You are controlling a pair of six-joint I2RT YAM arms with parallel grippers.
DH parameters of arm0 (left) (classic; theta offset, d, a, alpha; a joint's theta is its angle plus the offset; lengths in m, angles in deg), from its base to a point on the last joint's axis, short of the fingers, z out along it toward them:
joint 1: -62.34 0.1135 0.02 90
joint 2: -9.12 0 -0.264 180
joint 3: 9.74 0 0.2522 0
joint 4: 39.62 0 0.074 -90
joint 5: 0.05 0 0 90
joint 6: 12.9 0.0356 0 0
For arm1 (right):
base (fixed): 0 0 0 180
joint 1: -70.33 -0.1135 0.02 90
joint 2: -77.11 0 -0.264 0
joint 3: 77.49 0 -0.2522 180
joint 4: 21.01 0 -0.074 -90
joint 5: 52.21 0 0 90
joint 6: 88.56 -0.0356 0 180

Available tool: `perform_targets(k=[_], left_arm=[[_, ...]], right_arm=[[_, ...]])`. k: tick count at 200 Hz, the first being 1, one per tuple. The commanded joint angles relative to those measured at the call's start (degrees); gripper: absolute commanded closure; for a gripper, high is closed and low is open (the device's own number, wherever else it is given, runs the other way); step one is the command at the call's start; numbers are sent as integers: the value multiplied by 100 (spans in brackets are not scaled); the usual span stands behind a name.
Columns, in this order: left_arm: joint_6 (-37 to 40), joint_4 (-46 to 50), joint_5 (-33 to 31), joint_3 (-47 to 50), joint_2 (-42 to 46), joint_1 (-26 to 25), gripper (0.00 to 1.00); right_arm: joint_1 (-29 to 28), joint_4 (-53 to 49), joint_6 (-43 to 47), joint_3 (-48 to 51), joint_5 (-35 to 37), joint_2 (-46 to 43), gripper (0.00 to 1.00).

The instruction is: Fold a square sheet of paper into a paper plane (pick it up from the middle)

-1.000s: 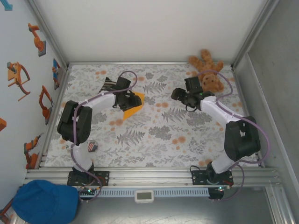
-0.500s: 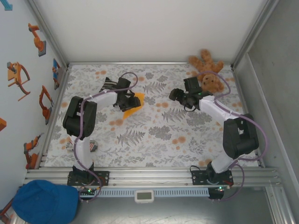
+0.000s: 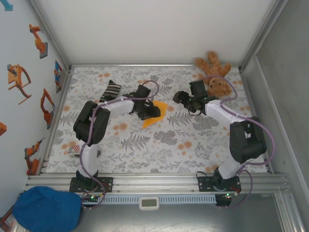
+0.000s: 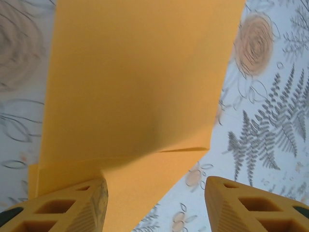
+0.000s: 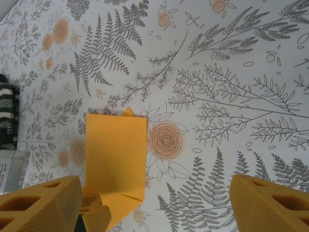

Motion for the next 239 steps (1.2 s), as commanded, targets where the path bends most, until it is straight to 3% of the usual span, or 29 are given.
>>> perform_targets(k=[1,44,102,148,175,205,239], left_arm=[[-217,169,94,-102,420,61,45],[-406,195,-143,493,1041,64,58],[-682,16,-118,724,803,50,68],[-782,-94,-516,850,631,161,76],[-823,-269,-340,940,423,184,88],[-972,-203,-413,935,273,191,90],[-1266,-203,-419,1074,333,302,89]], right_arm=[[19,141,-199,143,3,-89,21],[3,440,-479,468,-172,-247,21],[-217,930,-900,797,-400,-173,21],[-322,1253,-1157,919,-586,-47,21],[-418,1561,-1432,976,-790,78,26],[-575,1876,-1690,986,-951,285,35],[-791,1924,-1856,913,-927,542,37]])
